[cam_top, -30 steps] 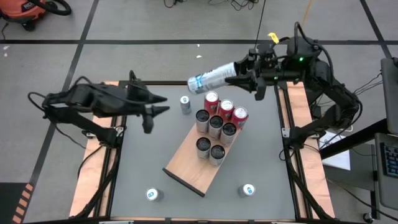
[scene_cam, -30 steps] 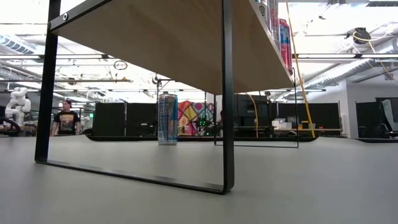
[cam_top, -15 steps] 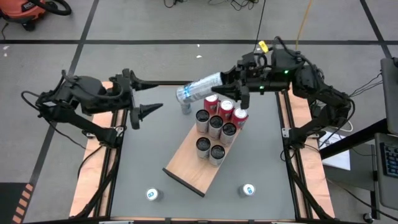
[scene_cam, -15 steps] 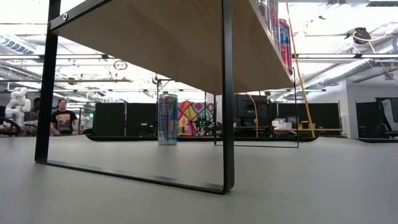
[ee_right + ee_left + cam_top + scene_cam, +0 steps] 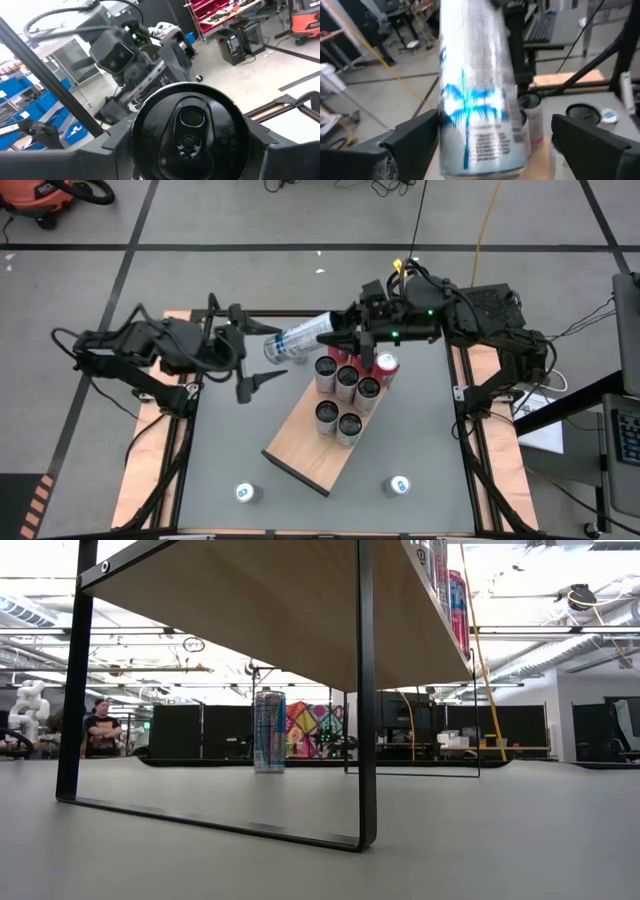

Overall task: Place canned beverage on shelf
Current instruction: Put the white blue soda can on the shelf aligned with the other white blue soda cans

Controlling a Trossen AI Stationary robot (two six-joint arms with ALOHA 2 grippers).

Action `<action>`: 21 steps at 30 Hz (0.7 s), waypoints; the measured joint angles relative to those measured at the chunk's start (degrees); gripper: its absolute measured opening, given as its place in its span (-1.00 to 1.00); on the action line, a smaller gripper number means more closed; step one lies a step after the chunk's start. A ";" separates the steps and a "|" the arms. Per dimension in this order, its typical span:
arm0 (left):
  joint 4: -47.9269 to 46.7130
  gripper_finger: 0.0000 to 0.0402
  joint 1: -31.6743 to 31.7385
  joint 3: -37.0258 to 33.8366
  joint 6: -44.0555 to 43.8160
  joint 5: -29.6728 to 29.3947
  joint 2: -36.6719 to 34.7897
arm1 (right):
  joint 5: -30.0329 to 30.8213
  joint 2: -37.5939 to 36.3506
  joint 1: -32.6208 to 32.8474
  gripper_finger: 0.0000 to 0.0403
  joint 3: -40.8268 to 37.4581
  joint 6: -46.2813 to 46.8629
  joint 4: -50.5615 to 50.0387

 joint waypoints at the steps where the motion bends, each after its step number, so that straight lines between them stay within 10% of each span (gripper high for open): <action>1: -0.59 0.94 0.00 0.00 -0.28 -0.54 0.28 | 0.26 -0.02 0.11 0.08 0.00 -0.11 -0.02; 21: -1.49 0.22 0.42 -0.02 -6.40 -9.79 4.47 | 0.96 -0.02 0.14 0.09 0.00 0.58 -0.20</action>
